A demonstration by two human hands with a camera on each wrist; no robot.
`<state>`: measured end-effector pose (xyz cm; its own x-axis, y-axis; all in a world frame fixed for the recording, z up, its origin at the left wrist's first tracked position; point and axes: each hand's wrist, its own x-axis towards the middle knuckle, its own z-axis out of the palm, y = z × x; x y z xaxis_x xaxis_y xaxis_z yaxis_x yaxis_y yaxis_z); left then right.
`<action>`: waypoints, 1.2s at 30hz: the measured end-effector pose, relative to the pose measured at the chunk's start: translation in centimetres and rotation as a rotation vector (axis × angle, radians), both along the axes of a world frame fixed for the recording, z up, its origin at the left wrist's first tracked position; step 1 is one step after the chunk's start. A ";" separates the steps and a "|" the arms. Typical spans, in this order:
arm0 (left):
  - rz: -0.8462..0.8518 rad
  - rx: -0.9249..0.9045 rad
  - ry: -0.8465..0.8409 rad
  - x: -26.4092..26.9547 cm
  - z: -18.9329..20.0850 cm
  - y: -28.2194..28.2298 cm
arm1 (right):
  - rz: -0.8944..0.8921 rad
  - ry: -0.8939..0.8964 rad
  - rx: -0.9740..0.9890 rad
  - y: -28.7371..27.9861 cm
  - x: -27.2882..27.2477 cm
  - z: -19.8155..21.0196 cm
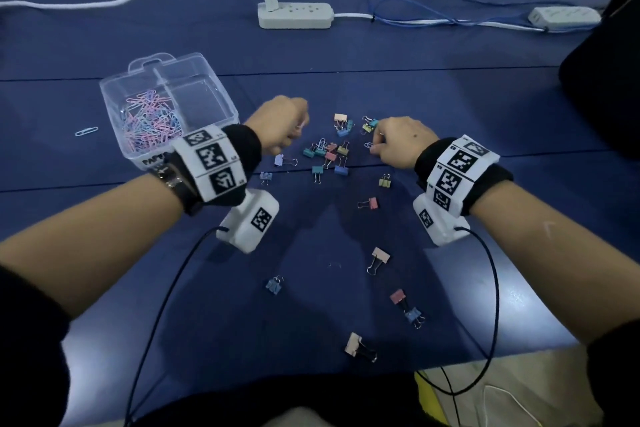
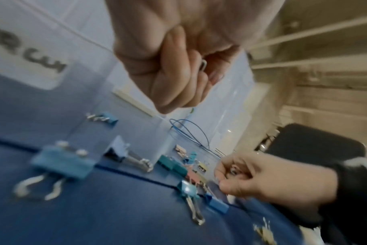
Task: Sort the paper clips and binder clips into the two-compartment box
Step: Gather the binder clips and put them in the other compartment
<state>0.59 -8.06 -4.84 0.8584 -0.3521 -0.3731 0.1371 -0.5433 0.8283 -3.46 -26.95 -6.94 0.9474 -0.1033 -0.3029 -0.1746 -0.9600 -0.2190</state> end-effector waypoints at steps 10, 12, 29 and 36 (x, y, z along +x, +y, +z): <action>0.248 -0.382 0.398 1.4 -0.5 3.9 | 0.037 0.124 -0.022 0.6 -0.3 -0.3; 0.275 -0.472 0.488 1.7 -0.4 4.6 | 0.049 0.109 -0.029 0.6 -0.4 -0.3; -0.266 0.408 -0.253 1.5 -0.3 -0.3 | -0.018 -0.189 0.231 0.3 -0.9 0.5; -0.297 0.462 -0.379 1.6 -0.5 -1.9 | -0.046 -0.159 0.301 0.0 -0.7 -0.1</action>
